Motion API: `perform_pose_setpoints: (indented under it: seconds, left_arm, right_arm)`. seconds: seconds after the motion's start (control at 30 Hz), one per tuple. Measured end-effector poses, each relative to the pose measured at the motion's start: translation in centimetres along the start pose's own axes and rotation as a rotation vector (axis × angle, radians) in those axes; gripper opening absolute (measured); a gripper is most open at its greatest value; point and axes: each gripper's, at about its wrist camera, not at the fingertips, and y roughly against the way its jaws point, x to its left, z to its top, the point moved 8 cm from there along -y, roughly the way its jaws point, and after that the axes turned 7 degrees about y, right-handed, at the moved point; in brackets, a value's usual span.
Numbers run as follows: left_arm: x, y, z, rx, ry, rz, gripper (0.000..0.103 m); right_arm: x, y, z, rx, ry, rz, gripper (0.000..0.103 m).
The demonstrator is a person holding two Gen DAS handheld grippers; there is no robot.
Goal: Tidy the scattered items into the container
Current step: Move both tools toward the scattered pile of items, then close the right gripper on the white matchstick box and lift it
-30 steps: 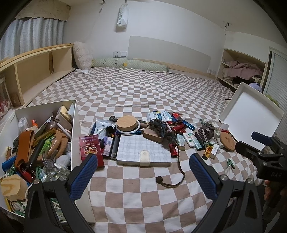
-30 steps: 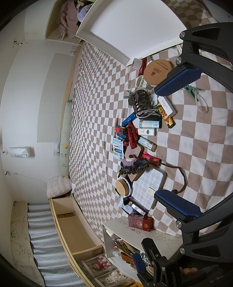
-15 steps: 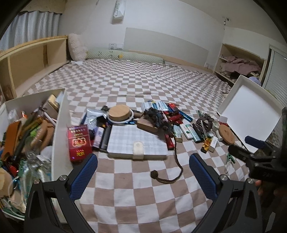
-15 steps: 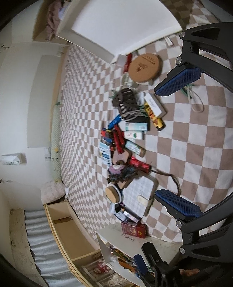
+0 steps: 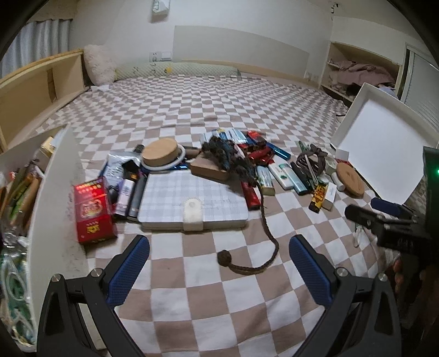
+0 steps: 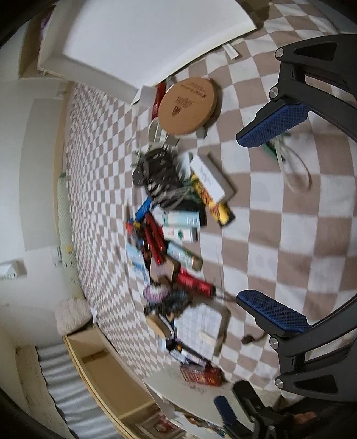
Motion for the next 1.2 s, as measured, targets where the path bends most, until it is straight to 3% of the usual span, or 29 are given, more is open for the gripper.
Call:
perform_pose_setpoints:
  seconds: [0.13,0.3,0.57,0.73,0.77,0.83,0.93,1.1,1.2]
  left_arm:
    - [-0.9,-1.0,-0.3,0.020,-0.015,-0.030,0.097]
    - [-1.9,-1.7,-0.5,0.032,-0.030,-0.065,0.097]
    - [-3.8,-2.6,-1.1,0.046,-0.053,-0.133,0.097]
    - [-5.3,-2.9,-1.7,0.054,-0.093,-0.175,0.097]
    - [-5.5,-3.0,-1.8,0.058,-0.094,-0.179,0.097]
    - [-5.6,-3.2,-1.9,0.064,-0.094,-0.182,0.097]
    - [-5.4,-3.5,-1.9,0.070,-0.087,-0.180,0.097]
    - [-5.2,-3.7,-1.9,0.078,-0.069,-0.185,0.097]
    - [-5.1,-3.8,-2.0,0.080,-0.068,-0.184,0.097]
  right_arm:
    - [-1.4,-1.4,0.1,0.024,0.018,0.032,0.103]
    - [-2.1,-3.5,0.7,0.088,0.154,0.096,0.103]
    - [-2.7,-7.1,1.2,0.150,0.382,0.130,0.103]
    - [-2.9,-8.4,1.6,0.156,0.425,0.177,0.103]
    - [-3.0,-8.5,1.6,0.157,0.423,0.187,0.102]
    - [-3.1,-9.0,1.6,0.168,0.419,0.207,0.078]
    - [-3.2,-9.4,1.4,0.171,0.390,0.251,0.068]
    - [-2.7,-8.6,1.3,0.147,0.387,0.263,0.068]
    - [-3.6,-7.8,2.5,0.099,0.331,0.229,0.068]
